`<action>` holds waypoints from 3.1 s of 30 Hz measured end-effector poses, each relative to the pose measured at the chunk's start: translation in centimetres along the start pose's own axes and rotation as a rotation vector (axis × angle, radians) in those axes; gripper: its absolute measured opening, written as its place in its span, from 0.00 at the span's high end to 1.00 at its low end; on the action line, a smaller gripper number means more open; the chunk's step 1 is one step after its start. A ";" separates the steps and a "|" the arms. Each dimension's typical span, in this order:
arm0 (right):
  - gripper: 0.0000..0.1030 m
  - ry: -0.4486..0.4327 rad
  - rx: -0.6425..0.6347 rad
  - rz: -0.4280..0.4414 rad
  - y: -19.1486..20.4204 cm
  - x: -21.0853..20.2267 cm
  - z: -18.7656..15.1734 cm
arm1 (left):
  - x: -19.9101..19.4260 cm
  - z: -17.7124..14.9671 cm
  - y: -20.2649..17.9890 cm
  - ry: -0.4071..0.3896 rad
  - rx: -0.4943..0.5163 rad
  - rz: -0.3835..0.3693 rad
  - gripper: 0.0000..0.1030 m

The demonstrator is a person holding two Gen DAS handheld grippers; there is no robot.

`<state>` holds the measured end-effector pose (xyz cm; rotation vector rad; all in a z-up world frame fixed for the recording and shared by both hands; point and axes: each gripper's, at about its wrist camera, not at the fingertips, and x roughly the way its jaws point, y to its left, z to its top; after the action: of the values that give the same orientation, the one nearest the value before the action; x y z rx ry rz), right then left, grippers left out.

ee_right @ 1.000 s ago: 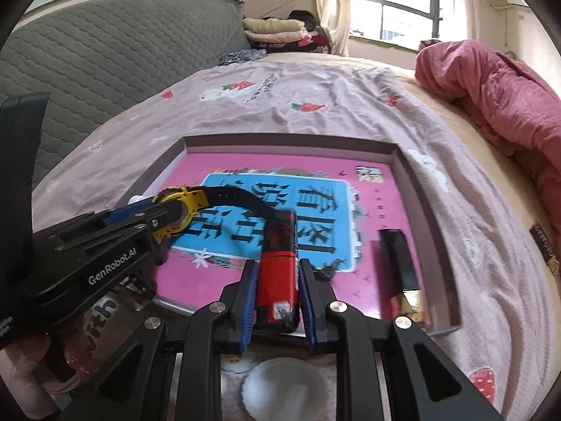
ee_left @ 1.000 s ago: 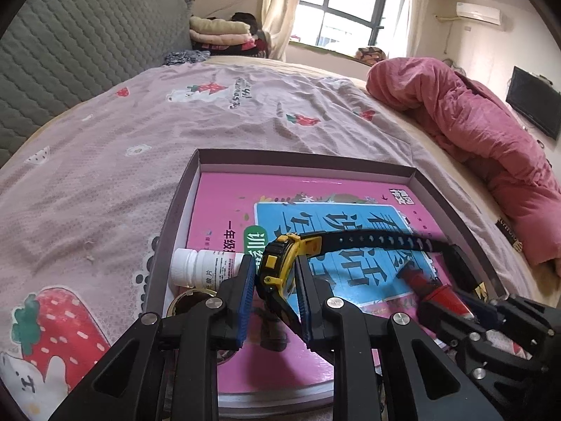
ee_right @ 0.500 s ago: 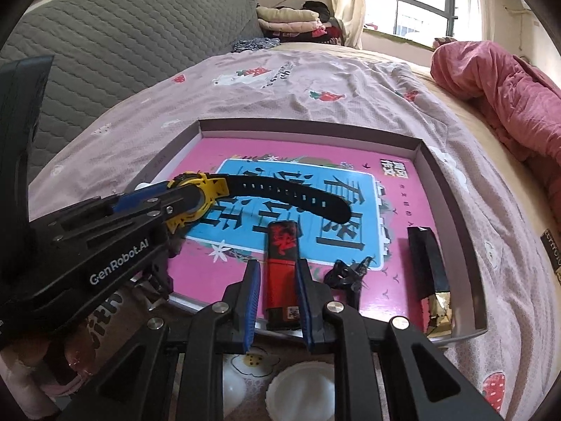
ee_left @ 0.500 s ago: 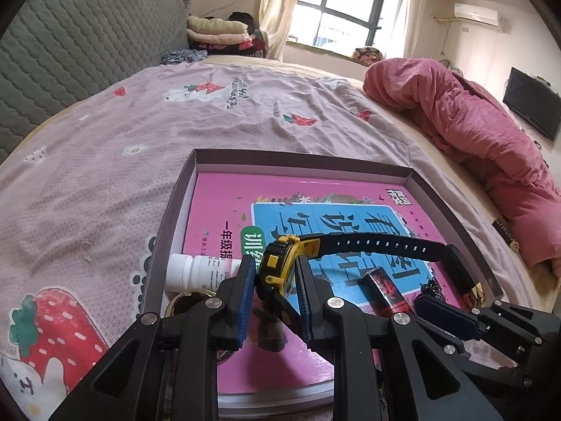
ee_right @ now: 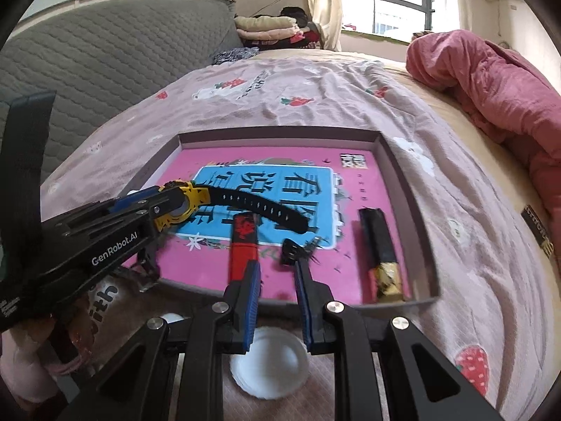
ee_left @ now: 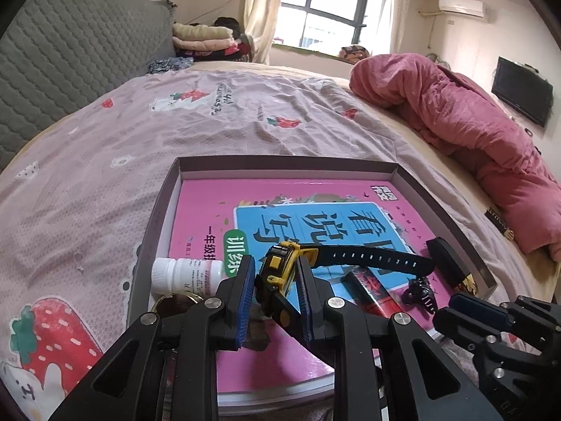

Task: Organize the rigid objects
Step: 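Open the right tool to release the red lighter on the book, then open the left tool to release the yellow watch on the book, then withdraw both tools up and away from the tray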

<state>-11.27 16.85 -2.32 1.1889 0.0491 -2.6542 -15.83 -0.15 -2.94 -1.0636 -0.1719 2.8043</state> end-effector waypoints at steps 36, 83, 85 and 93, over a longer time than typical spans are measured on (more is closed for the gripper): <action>0.80 -0.006 0.052 -0.039 -1.2 -0.7 -0.1 | -0.1 -0.3 -1.0 0.004 0.045 -0.056 0.55; 0.53 -0.054 0.007 -0.030 -1.1 -4.5 -1.1 | -7.0 -1.8 -1.0 -0.091 0.079 0.009 0.36; 0.51 -0.059 -0.001 -0.024 -1.0 -4.8 -1.2 | -7.5 -1.9 -1.1 -0.092 0.078 0.009 0.36; 0.50 -0.059 -0.021 -0.009 -0.8 -5.9 -2.0 | -8.9 -2.7 -1.4 -0.074 0.077 0.006 0.31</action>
<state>-6.18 19.00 0.61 1.1063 0.0720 -2.6878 -7.33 -0.08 1.07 -0.9461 -0.0681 2.8319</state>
